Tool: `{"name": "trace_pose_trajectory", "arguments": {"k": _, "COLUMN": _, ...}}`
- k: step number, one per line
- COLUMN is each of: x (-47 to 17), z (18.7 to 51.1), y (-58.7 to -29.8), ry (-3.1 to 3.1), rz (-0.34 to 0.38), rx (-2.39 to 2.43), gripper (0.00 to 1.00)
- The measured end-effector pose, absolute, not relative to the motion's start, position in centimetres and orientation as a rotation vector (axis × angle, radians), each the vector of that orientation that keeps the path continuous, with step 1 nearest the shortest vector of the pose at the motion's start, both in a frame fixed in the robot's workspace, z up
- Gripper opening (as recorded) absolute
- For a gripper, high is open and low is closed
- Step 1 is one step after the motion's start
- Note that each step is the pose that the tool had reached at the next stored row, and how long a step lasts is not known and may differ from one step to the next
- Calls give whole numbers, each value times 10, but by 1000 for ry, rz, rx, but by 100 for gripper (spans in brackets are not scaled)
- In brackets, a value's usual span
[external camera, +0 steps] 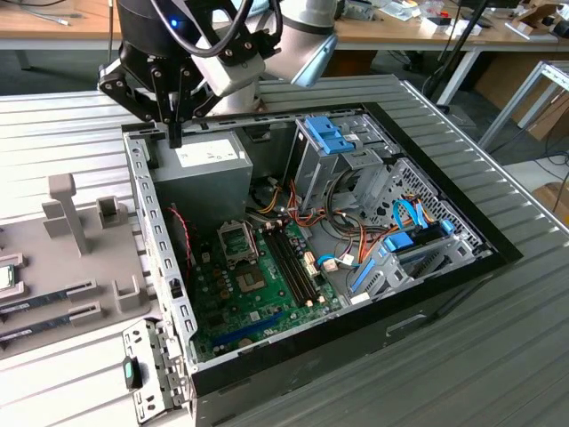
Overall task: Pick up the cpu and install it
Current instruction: 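Reach for the cpu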
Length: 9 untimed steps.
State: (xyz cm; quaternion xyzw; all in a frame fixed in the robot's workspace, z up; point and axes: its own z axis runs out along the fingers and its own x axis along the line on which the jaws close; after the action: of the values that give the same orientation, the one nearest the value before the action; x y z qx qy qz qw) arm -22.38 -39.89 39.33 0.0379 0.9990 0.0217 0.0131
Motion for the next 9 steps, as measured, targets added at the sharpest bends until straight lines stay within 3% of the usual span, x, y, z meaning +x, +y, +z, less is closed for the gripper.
{"name": "trace_pose_trajectory", "arguments": {"k": 9, "x": -231, "z": 393, "y": -399, "ry": 3113, "rz": 68, "rx": 118, "gripper": 11}}
